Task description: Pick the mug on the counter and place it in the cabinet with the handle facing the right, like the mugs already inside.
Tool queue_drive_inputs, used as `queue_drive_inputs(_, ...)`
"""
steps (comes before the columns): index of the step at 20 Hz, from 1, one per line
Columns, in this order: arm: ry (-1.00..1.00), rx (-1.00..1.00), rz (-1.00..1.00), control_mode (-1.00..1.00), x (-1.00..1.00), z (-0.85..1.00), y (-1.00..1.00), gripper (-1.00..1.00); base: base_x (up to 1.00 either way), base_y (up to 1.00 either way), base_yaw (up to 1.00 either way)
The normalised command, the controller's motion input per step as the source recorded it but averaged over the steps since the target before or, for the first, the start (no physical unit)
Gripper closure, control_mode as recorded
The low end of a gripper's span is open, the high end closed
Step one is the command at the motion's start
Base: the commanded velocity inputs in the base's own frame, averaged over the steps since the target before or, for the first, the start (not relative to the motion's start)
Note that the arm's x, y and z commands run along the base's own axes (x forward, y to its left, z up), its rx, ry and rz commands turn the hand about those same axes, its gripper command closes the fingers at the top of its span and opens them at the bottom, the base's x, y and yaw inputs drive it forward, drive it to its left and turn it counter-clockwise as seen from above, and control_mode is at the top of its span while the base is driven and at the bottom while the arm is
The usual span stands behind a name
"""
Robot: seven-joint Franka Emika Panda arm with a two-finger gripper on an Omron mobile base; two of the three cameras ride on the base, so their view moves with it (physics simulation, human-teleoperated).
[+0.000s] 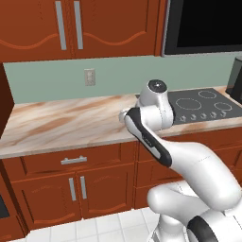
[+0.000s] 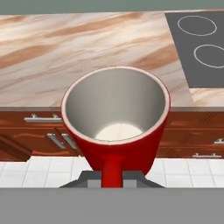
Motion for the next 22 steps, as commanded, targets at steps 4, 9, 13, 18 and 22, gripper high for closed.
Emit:
queue_drive_inputs(4,0.00,0.00,0.00,-1.00,-0.56,0.00,0.00,1.00,0.00,0.00,0.00)
queue_drive_inputs(9,0.00,0.00,0.00,-1.00,-0.57,0.00,0.00,1.00,0.00,0.00,0.00)
queue_drive_inputs(13,0.00,0.00,0.00,-1.00,-0.47,0.00,-0.01,1.00,0.00,0.00,0.00)
queue_drive_inputs(18,0.00,0.00,0.00,-1.00,-0.39,0.00,-0.11,1.00,0.00,0.00,0.00)
queue_drive_inputs(22,0.00,0.00,0.00,-1.00,-0.34,0.00,-0.17,1.00,0.00,0.00,0.00)
